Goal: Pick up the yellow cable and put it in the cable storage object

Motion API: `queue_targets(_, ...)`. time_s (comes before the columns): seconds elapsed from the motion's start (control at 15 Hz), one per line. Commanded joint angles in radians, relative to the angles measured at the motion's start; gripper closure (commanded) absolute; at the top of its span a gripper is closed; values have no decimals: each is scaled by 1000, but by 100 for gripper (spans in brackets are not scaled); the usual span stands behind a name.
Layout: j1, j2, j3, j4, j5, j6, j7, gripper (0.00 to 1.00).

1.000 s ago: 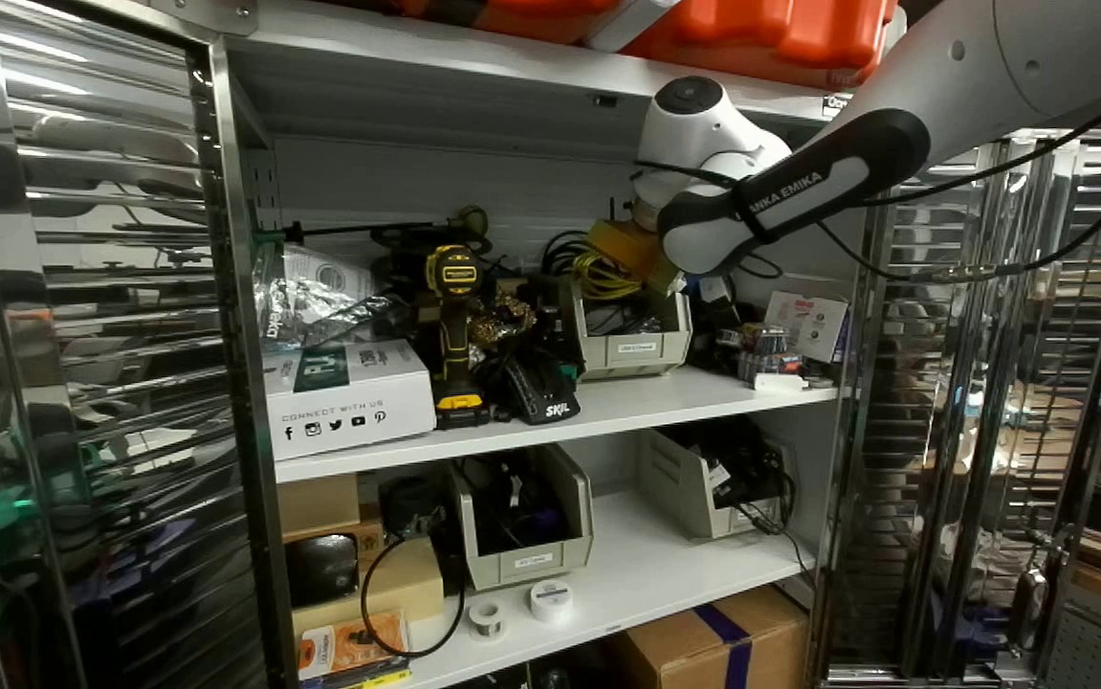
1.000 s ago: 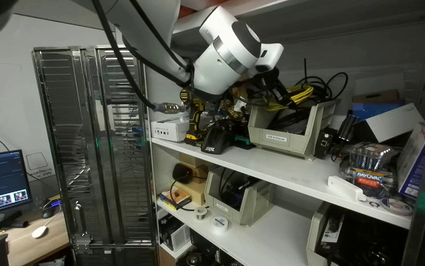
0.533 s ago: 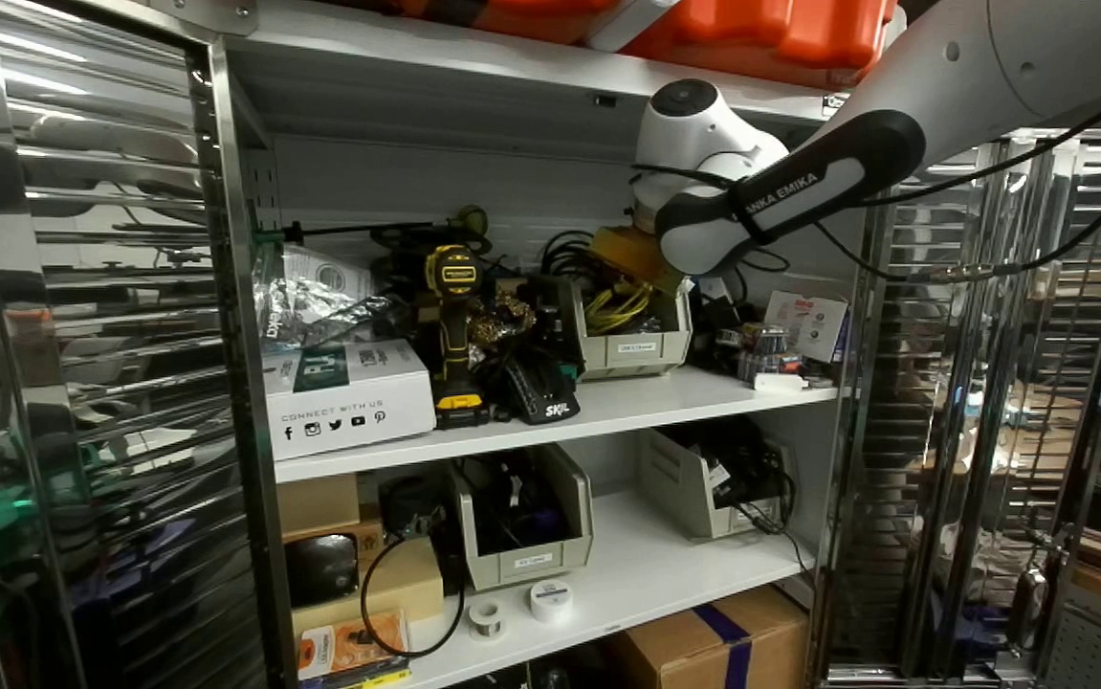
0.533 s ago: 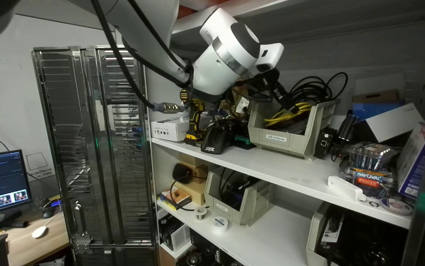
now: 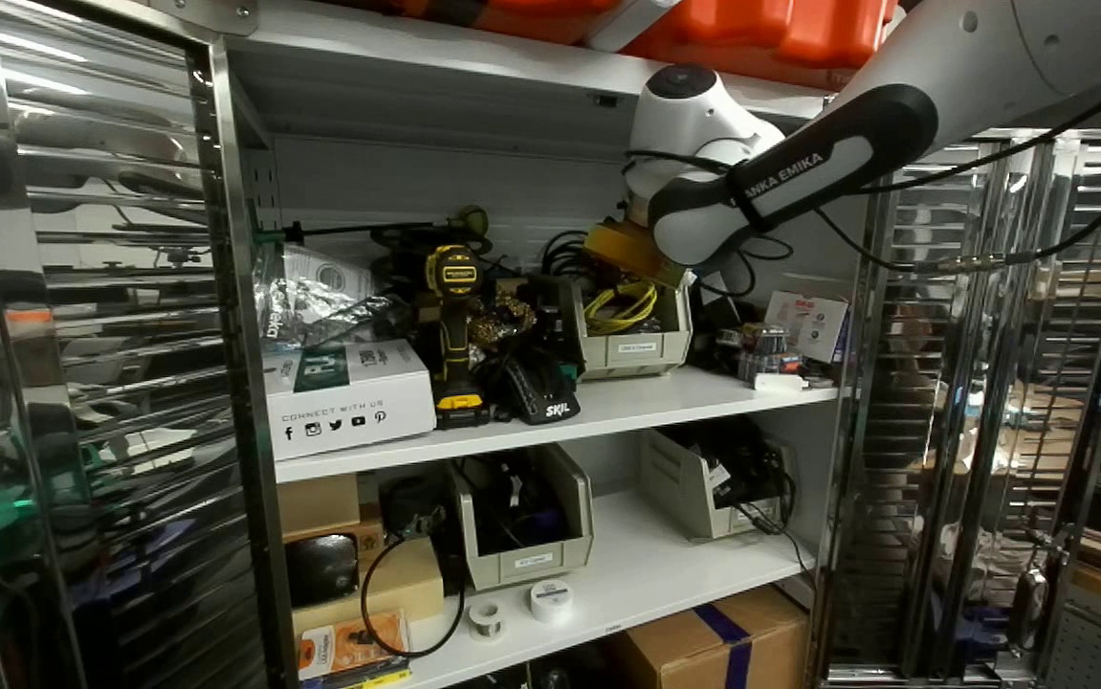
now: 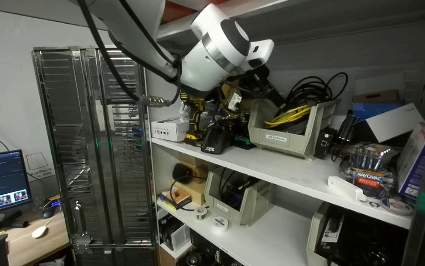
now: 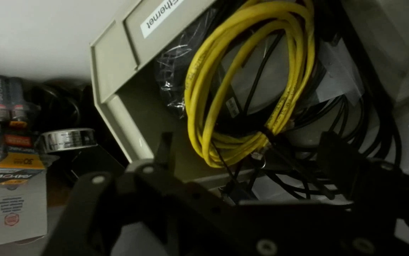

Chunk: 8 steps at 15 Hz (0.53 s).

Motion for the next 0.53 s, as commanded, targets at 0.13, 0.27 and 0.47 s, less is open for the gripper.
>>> queue_targets(0.13, 28, -162, -14, -189, -1, 14, -98, 1)
queue_targets(0.27, 13, -224, 10, -288, 66, 21, -210, 0)
queue_targets(0.47, 4, -312, 32, -440, 209, 21, -406, 0)
